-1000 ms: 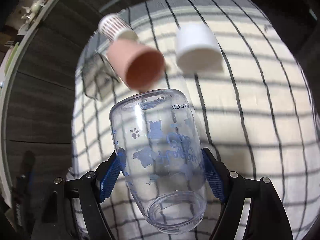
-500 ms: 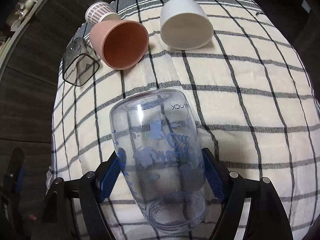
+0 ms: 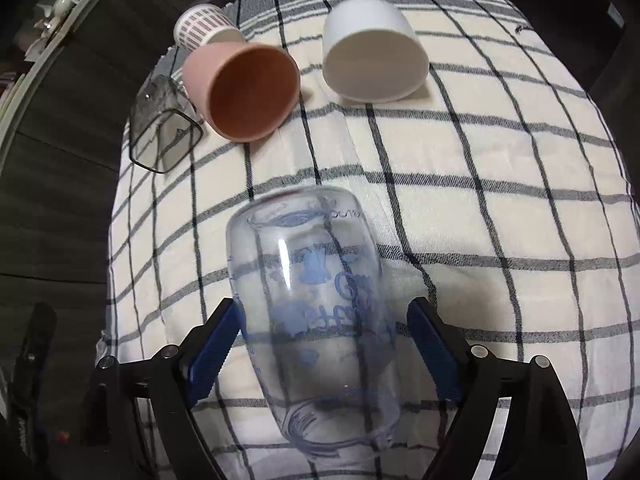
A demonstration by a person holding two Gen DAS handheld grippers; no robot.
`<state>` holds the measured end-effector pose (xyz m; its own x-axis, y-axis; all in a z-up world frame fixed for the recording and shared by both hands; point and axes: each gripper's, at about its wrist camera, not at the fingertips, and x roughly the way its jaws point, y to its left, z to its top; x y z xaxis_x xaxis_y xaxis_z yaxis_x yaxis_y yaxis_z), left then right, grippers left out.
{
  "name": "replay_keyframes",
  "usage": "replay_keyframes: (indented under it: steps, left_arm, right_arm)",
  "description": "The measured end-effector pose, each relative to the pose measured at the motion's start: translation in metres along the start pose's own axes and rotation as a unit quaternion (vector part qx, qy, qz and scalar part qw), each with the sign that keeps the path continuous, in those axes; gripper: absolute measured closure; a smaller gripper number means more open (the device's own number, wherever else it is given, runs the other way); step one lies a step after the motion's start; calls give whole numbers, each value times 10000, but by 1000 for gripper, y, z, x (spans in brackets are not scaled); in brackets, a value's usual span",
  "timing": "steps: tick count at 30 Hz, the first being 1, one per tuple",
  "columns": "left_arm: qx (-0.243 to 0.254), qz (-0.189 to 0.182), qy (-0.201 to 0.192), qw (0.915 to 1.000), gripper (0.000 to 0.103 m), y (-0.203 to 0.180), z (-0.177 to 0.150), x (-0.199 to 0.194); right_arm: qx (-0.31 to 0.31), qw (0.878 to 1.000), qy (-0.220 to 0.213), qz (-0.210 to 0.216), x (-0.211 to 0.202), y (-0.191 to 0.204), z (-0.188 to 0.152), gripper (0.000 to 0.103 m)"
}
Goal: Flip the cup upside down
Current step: 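Rotate the held clear cup with the right gripper, turning its rim downward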
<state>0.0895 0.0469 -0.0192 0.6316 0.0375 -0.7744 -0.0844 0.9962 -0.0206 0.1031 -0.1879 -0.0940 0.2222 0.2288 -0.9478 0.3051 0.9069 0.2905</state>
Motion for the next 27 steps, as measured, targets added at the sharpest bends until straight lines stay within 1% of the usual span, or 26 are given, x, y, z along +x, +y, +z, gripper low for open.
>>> replay_keyframes:
  steps: [5,8,10,12,13,14,15,17,19,20,24,27]
  left_arm:
    - [172,-11,1,9999,0,-14,0,-6]
    - [234,-118,128,9996,0,-25,-2,-5]
    - [298,-144,185,9993,0,-35,-4,-5]
    - [378,-177,169,9990,0,-46,-7,-7]
    - [442,-235,185,9986,0,-54,-8,-7]
    - [503,-297,220,9981,0,-61,-9,-7]
    - [558,-350,245,9975,0,-67,-10,-8]
    - [729,-494,302,9957,0,-83,-12,-7]
    - [916,-623,360,9932,0,-98,-14,-7]
    - [1036,-693,374,9915,0,-108,-15,-7]
    - [1333,-752,430,9873,0,-134,-18,-6]
    - [1400,-753,537,9858,0,-148,-16,-1]
  right_arm:
    - [-119,9994,-258,184,-24,-5,-3,18]
    - [-364,9972,-590,281,-45,-6,-7,18]
    - [-588,9935,-945,246,-62,-6,-10,18]
    - [-802,9854,-1494,142,-82,-9,-15,17]
    - [-854,9824,-1657,108,-88,-11,-15,16]
    - [-941,9754,-1993,14,-98,-13,-17,14]
    - [-974,9711,-2176,-50,-103,-15,-19,13]
    - [-1059,9583,-2647,-208,-119,-24,-22,12]
    - [-1123,9507,-2877,-281,-126,-29,-23,12]
    - [-1166,9450,-3035,-356,-131,-31,-22,12]
    - [-1248,9297,-3432,-467,-142,-42,-19,12]
    - [-1261,9247,-3555,-514,-147,-49,-17,11]
